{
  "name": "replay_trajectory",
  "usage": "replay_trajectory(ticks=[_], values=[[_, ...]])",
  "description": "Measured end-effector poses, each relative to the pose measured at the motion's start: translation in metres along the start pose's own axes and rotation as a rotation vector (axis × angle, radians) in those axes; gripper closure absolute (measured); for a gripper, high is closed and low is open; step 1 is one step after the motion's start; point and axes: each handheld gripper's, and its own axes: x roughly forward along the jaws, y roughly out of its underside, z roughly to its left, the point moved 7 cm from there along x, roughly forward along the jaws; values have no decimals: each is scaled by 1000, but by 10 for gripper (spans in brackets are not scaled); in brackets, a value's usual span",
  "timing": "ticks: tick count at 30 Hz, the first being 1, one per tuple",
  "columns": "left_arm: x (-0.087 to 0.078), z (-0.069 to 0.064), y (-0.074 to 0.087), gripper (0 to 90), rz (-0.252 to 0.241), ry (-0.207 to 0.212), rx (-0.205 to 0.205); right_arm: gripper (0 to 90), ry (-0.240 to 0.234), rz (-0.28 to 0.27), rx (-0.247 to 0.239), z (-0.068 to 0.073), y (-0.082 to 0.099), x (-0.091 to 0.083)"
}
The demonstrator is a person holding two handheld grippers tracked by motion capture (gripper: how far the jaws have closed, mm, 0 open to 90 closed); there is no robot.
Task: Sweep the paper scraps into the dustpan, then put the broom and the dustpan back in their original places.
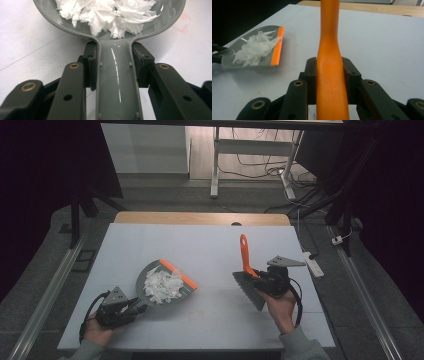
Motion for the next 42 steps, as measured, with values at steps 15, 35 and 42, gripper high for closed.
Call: replay_trajectory(ticks=[15, 35, 42], values=[[-8, 17, 2, 618, -14, -139, -139, 704, -21, 1, 67, -10, 14, -13], [-1, 31, 8, 617, 17, -262, -272, 703, -35, 85, 249, -37, 40, 17], [2, 34, 8, 617, 17, -259, -302, 702, -16, 84, 278, -45, 42, 17]])
